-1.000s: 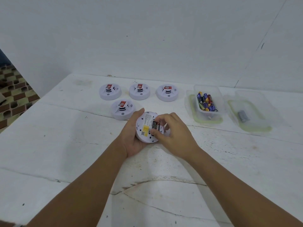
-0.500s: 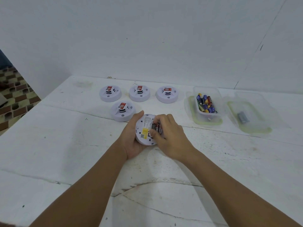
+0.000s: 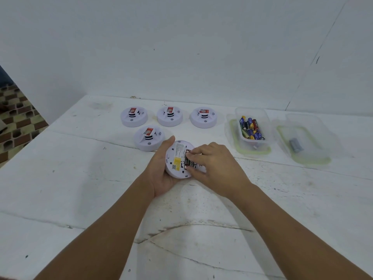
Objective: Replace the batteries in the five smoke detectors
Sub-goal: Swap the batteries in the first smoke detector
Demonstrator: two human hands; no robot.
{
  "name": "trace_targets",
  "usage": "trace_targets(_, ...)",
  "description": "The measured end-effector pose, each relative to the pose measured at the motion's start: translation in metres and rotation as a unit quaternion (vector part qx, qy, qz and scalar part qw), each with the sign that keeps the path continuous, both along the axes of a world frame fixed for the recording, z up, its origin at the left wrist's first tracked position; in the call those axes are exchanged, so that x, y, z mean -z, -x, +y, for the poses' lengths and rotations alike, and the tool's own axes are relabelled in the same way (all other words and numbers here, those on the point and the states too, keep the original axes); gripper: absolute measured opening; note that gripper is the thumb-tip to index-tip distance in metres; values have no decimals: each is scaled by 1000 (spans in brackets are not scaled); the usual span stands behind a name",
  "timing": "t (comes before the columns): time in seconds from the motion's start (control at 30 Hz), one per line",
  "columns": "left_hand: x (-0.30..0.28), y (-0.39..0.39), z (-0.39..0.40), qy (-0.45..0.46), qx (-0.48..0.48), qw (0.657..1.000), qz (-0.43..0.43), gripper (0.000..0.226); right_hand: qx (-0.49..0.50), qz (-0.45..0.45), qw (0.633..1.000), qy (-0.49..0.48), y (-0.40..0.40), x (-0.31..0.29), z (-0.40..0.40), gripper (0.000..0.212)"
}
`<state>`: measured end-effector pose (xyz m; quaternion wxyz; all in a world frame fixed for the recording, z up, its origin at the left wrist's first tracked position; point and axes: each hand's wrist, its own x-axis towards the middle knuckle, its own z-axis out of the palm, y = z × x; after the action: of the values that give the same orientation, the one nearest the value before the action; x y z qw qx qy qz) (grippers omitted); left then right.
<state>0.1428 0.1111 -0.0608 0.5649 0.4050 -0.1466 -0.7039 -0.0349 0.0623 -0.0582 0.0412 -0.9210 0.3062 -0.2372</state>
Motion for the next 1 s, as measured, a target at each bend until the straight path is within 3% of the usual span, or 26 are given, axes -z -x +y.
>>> trace_targets(0.37,-4,1,-2,-6,14,1000,10,57,-39,12,999,6,-7,-8,-1,22)
trace_targets(0.7,-3,0,0,-11,16,1000,-4,56,-41,12,998,-35,-3,-10,-2,27)
trace_targets(1.0,-1,-2,-3,-8,24,1000,-15,56,-37,11,999,-10,-5,-12,1,19)
